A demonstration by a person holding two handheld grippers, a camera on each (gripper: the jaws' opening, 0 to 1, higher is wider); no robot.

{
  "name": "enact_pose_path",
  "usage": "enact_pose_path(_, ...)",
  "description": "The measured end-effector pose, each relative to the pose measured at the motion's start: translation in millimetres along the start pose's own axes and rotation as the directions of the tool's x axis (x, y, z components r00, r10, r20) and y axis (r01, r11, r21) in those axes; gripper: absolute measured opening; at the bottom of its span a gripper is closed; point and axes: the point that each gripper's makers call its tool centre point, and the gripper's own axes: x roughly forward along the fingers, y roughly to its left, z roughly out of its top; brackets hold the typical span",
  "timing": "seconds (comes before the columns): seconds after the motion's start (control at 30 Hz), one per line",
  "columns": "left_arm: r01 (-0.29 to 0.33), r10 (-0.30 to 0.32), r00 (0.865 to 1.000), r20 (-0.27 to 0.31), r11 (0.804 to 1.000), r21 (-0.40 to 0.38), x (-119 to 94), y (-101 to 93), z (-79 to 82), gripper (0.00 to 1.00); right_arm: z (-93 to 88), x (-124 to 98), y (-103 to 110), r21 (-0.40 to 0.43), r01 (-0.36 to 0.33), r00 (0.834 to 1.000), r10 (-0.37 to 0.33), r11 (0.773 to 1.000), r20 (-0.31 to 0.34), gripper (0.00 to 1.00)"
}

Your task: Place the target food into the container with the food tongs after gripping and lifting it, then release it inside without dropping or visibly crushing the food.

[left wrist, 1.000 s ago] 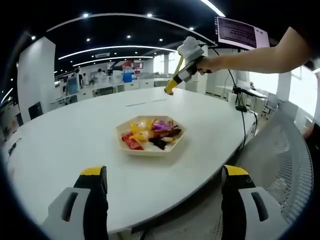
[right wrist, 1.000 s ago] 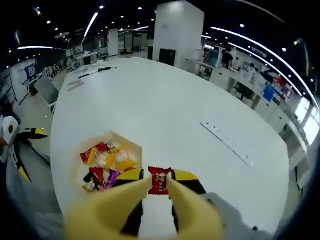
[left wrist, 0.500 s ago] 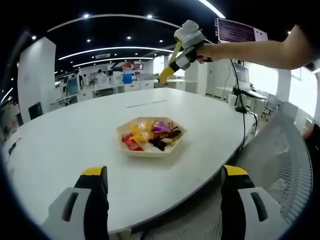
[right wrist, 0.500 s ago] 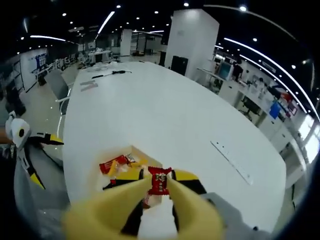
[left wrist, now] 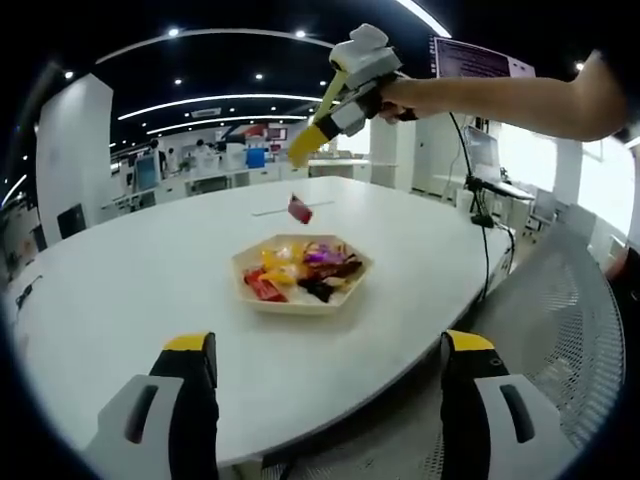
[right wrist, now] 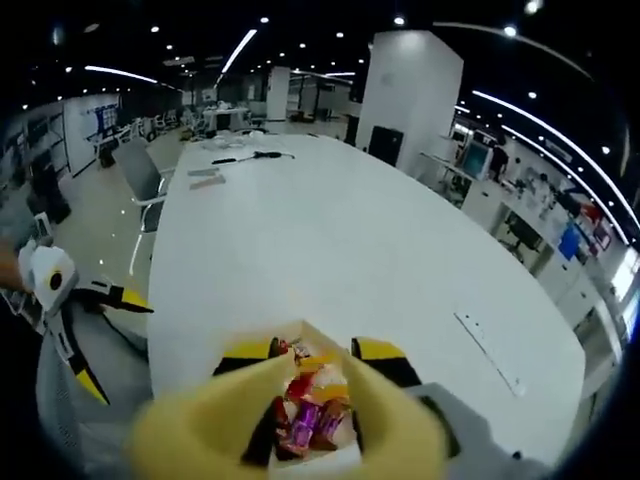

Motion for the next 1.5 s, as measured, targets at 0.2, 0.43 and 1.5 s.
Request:
enact_pose_path(0.2,0.002,-0.002,1.0,-0.001,1.0,-0.003,0,-0.5,-0.2,0.89,-3.2,-7,2,0.003,-0.004,1.0,0.004,1.0,0.008,0.3)
enact_pose_path(0.43,0.027,-0.027,0.999,-0.017,1.0,-0.006,1,-3.7,-1.4,0.88,-1.7,-28,9,0.117,-0.02,0.994,0.007,0.993,0.112,0.31)
enact_pose_path(1.5,0.625,-0.593,0.757,0.274,0.779,-0.043,-47,-149.1,182.4,0.22,11.1,-201,151,0.39,-0.522,0.621,0.024,0.758,0.784,0.32)
